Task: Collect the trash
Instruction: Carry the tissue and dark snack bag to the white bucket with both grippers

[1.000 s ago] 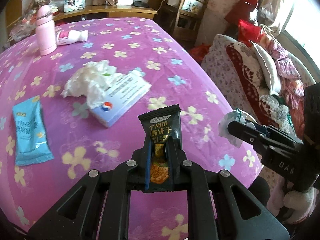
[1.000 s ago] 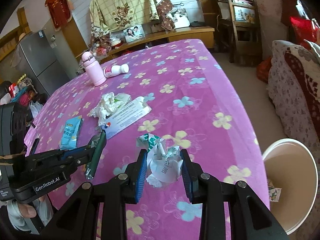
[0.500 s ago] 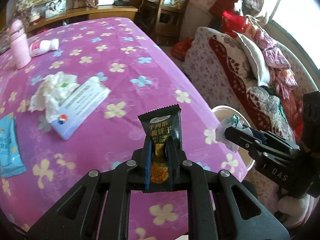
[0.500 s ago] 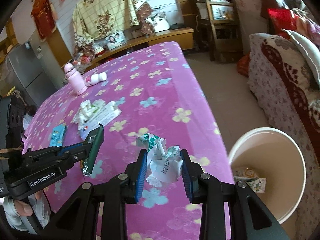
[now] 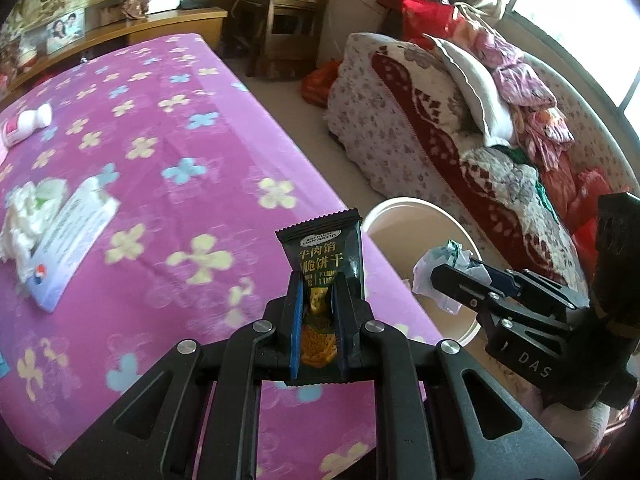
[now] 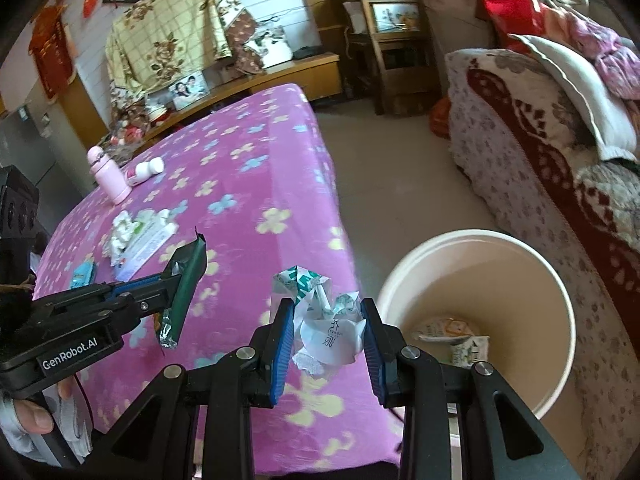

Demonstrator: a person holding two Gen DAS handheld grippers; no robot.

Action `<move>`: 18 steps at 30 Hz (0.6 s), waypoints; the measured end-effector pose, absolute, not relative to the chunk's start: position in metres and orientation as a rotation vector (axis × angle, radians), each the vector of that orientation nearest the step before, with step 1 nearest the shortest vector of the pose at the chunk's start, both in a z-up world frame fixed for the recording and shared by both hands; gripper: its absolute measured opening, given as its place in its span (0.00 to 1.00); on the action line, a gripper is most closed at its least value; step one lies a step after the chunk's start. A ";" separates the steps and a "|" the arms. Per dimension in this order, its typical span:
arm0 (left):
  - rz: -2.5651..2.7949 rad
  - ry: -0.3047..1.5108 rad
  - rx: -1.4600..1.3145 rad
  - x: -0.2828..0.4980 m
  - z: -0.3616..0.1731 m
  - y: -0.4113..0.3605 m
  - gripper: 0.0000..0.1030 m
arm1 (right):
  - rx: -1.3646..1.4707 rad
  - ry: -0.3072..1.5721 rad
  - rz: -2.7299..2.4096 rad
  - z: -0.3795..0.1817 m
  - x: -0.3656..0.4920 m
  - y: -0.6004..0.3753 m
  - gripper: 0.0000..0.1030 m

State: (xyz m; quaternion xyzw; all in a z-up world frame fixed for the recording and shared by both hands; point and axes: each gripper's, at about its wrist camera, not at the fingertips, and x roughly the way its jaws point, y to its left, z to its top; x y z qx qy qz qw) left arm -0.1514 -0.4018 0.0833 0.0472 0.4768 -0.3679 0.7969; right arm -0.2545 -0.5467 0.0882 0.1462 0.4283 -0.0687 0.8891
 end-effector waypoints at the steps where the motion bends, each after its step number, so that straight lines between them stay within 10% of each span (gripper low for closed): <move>1: -0.794 1.026 0.103 -0.152 0.083 -0.405 0.11 | 0.305 0.890 -0.152 0.088 -0.257 -0.551 0.31; 18: -0.901 1.061 0.157 -0.164 0.072 -0.489 0.11 | 0.383 0.916 -0.287 0.065 -0.290 -0.622 0.31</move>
